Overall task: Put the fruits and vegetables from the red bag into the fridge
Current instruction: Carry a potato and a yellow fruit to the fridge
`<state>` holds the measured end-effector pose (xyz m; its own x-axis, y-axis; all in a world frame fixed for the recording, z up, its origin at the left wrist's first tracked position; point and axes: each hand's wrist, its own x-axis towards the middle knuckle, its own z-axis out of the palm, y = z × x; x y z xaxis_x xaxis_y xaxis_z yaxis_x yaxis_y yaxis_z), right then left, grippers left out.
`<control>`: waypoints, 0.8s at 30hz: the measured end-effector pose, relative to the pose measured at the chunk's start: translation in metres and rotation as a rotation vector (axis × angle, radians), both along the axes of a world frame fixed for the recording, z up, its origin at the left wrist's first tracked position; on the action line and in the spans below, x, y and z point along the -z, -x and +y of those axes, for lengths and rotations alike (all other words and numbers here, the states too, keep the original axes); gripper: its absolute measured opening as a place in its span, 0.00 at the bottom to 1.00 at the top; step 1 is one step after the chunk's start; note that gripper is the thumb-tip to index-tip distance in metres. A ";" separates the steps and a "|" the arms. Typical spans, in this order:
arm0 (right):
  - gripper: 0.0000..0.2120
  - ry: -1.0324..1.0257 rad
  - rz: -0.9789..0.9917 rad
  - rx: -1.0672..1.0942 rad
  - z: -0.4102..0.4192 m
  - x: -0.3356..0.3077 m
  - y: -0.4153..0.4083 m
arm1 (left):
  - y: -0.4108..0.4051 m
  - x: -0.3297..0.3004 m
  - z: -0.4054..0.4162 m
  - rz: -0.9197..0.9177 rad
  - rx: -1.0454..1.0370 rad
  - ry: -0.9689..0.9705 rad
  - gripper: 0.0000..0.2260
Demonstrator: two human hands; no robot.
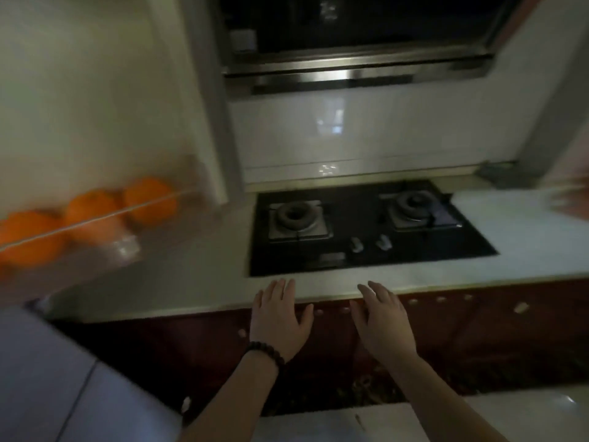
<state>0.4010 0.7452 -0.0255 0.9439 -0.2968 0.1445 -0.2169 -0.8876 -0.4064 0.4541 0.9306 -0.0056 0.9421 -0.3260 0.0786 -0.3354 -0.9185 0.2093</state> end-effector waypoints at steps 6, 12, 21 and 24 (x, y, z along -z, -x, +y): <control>0.24 -0.021 -0.037 0.293 -0.128 0.008 0.047 | -0.004 0.004 -0.142 0.029 0.258 0.011 0.30; 0.22 -0.044 -0.009 0.595 -0.248 0.008 0.098 | 0.008 0.000 -0.290 0.070 0.489 0.042 0.29; 0.23 -0.074 -0.011 0.852 -0.418 -0.007 0.170 | 0.040 -0.012 -0.496 0.062 0.716 0.084 0.29; 0.23 -0.098 -0.029 0.892 -0.457 -0.010 0.175 | 0.044 -0.014 -0.546 0.073 0.765 0.090 0.28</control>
